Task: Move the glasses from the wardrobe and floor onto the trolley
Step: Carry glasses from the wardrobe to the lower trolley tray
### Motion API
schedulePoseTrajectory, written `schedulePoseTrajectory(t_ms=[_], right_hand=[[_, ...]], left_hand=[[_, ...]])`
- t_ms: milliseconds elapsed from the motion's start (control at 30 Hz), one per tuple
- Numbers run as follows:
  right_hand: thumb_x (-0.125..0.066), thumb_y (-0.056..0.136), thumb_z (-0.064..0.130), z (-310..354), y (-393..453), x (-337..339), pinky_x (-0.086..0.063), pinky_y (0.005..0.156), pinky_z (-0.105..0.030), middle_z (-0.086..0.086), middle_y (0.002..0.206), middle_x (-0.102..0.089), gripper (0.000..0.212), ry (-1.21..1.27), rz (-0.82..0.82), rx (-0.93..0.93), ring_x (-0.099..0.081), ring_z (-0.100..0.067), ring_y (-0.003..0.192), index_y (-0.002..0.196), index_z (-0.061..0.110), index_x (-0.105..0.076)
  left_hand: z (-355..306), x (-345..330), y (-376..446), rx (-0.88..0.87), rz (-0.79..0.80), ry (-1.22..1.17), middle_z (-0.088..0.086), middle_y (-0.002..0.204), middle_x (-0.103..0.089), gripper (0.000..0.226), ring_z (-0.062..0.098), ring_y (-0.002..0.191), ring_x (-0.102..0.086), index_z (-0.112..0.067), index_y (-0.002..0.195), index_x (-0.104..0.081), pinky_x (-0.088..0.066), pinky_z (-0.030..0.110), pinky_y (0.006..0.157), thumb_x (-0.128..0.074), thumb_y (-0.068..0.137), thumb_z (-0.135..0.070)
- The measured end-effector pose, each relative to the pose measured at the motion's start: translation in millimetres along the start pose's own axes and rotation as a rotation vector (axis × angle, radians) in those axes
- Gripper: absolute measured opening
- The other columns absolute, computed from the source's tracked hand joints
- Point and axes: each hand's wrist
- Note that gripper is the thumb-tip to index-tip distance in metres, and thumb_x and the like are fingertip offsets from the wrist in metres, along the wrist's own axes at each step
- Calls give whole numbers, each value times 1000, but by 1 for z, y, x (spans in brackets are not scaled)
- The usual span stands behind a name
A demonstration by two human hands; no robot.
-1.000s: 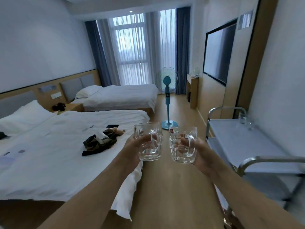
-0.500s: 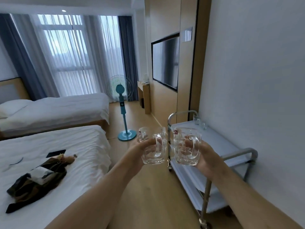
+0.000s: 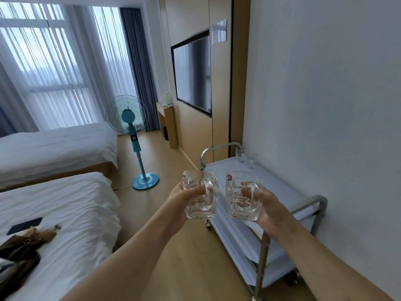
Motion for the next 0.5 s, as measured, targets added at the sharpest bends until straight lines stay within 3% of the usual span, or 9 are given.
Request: schedulePoseTrajectory(t_ms=[133, 333, 500], right_hand=[[-102, 37, 43, 13, 48, 31, -41, 108, -65, -23, 119, -58, 124, 32, -2, -12, -58, -40, 110, 138, -7, -49], [-102, 29, 50, 28, 105, 70, -42, 105, -67, -29, 139, -55, 130, 39, -11, -35, -50, -51, 130, 138, -1, -54], [-102, 31, 50, 27, 139, 93, -43, 105, -68, -31, 135, -56, 129, 61, -6, -67, -55, -50, 125, 138, -3, -53]], left_hand=[[-5, -8, 54, 20, -20, 43, 18, 111, -72, 59, 33, 100, -70, -3, 127, -62, -58, 46, 90, -85, 75, -18], [-6, -24, 123, 21, -60, 86, 21, 116, -70, 61, 34, 102, -70, -3, 126, -64, -58, 46, 91, -89, 73, -21], [-2, -30, 167, 80, -96, 96, 26, 119, -67, 62, 35, 101, -68, 2, 131, -57, -57, 44, 88, -84, 78, -13]])
Point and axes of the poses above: each hand's wrist, its own y-axis towards the middle knuckle, its own x-axis out of the back of the hand, z = x × y
